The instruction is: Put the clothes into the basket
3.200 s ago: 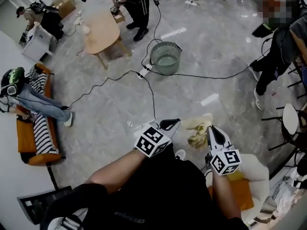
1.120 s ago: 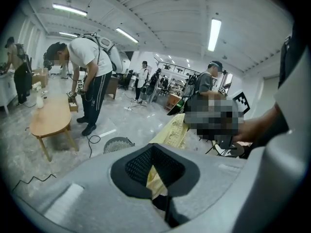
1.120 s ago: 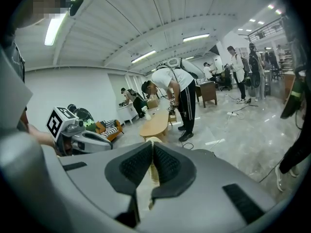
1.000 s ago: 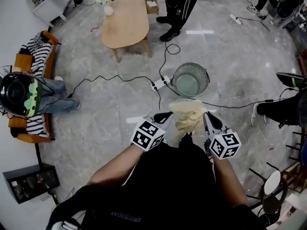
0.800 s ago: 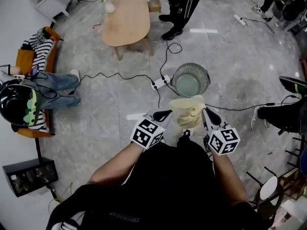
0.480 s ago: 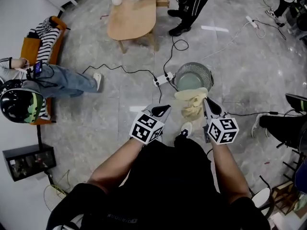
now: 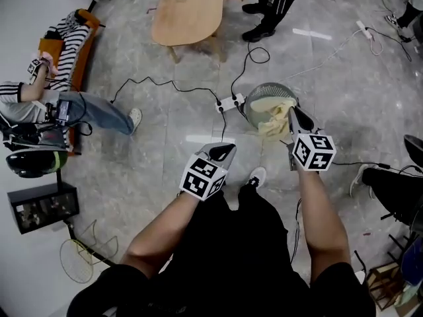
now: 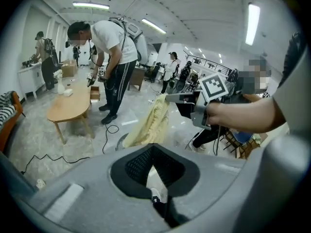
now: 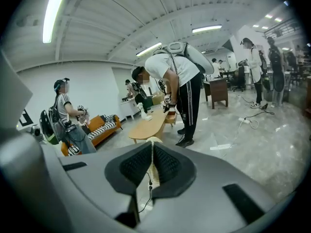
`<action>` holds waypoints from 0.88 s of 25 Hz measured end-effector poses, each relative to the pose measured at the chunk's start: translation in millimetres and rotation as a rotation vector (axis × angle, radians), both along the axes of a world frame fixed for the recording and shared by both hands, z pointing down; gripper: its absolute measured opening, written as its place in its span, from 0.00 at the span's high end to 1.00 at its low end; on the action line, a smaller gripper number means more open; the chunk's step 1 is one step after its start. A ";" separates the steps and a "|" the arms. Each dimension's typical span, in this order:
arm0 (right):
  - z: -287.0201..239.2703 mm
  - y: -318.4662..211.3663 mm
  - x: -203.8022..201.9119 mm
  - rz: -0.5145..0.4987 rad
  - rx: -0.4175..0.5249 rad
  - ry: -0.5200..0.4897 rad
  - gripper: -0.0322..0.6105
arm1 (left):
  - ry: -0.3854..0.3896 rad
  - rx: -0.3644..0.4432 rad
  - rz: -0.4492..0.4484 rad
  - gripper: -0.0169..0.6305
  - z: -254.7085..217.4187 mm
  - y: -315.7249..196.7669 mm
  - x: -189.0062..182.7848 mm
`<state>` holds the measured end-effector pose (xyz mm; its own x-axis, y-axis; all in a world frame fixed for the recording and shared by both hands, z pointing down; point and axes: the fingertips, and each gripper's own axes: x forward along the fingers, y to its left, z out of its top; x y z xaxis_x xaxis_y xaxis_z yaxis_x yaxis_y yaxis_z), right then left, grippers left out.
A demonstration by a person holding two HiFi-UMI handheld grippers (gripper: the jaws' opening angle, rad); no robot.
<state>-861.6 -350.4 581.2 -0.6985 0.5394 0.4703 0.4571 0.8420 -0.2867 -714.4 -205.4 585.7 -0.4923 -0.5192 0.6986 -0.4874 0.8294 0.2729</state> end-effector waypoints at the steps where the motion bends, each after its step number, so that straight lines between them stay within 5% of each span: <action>1: 0.6 -0.6 -7.4 0.010 -0.004 -0.006 0.91 | 0.012 -0.001 0.009 0.97 6.0 -1.5 0.8; 6: 19.1 -0.2 -38.2 0.047 0.014 -0.025 0.91 | 0.053 0.009 0.045 0.97 28.3 -7.2 -6.0; 11: 96.6 3.5 -32.0 0.047 0.075 0.082 0.91 | 0.092 0.009 0.081 0.97 49.1 -9.6 -3.2; 22: 270.7 26.5 121.7 0.011 0.135 0.497 0.91 | 0.156 0.015 0.100 0.97 78.4 -2.9 20.5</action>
